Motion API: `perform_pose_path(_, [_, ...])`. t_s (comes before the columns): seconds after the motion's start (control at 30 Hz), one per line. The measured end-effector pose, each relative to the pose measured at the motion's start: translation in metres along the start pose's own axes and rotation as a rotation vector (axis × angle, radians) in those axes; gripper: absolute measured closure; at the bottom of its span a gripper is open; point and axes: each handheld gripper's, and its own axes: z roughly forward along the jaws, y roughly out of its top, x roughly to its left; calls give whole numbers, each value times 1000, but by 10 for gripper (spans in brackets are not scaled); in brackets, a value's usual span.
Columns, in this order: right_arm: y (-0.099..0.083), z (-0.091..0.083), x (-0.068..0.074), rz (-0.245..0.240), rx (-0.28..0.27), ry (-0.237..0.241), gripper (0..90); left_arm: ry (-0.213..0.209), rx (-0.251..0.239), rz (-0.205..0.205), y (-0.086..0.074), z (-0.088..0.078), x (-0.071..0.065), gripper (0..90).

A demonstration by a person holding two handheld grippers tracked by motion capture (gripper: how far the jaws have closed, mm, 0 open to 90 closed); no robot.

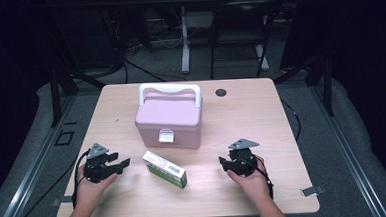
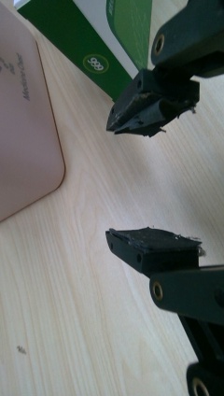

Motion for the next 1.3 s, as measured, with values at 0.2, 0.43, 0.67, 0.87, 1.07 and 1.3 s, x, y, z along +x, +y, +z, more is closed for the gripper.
perform_pose_path(0.2, [-2, 0, -4, 37, 5, 1, 527, -13, 20, 8, 2, 3, -1, 445])
perform_pose_path(0.43, [0, 0, -3, 35, 7, 11, 533, -27, -2, 4, -1, -2, -5, 458])
perform_pose_path(0.67, [11, -5, 8, -10, 2, 28, 524, -29, 13, 10, -2, 0, -7, 485])
perform_pose_path(0.87, [31, -15, 26, -40, -7, 69, 523, -21, 28, 4, -2, 2, -6, 497])
perform_pose_path(1.07, [45, -19, 42, -70, -7, 129, 523, -9, 15, -13, -2, 0, -4, 496])
perform_pose_path(1.3, [77, -20, 63, -75, -37, 205, 545, -7, 21, -9, -2, -1, -2, 497])
